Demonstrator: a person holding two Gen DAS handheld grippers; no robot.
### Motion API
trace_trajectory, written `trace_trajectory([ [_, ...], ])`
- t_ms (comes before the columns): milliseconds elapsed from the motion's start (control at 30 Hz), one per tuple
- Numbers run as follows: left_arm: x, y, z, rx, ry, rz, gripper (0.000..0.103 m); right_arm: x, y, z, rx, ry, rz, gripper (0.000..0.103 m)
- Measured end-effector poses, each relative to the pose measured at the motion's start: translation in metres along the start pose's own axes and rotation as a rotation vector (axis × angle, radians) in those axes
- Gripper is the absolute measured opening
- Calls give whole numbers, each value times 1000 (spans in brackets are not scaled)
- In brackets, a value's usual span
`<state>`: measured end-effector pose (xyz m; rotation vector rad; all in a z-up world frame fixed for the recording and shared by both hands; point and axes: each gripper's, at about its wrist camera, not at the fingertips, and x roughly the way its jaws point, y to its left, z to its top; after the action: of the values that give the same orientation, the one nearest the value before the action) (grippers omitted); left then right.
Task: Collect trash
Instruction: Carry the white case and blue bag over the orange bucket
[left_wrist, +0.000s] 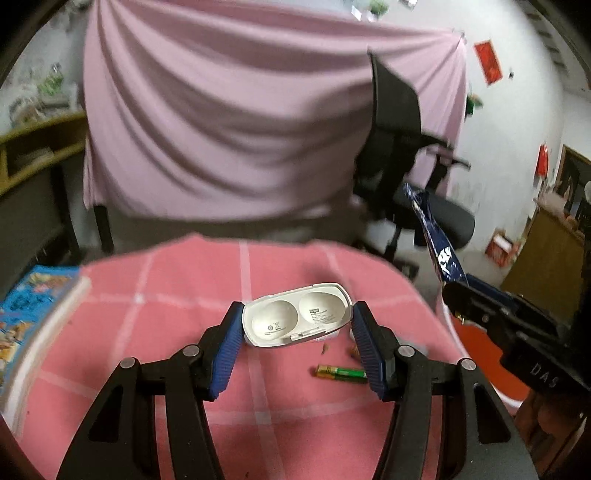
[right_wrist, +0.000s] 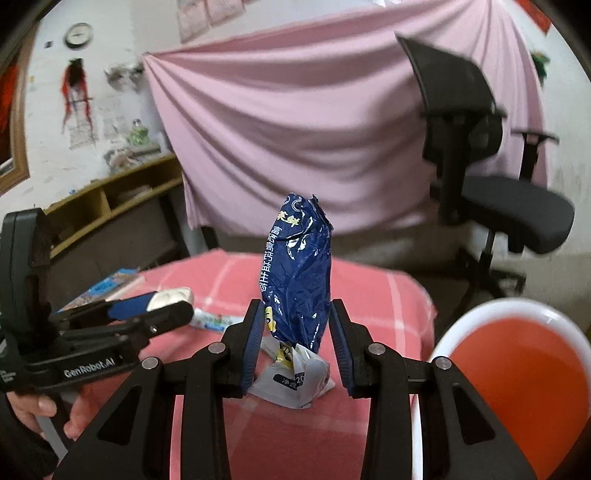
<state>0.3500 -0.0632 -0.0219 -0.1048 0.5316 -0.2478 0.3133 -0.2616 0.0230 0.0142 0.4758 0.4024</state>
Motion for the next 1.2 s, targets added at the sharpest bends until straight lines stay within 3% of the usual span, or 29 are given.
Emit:
trace_trajectory([
  [300,-44,-33,6,46,-244,-10,53,-45,-4,3,-45,-234,-67,34],
  [500,-54,-67,14,103,-312,-38,53,-74,-36,6,31,-322,-120,34],
  [900,-31,-154,27,173,-264,-176,53,-108,-103,-12,122,-310,-246,34],
  [1200,1,-209,19,254,-155,-220,53,-119,-152,-34,202,-231,-294,34],
])
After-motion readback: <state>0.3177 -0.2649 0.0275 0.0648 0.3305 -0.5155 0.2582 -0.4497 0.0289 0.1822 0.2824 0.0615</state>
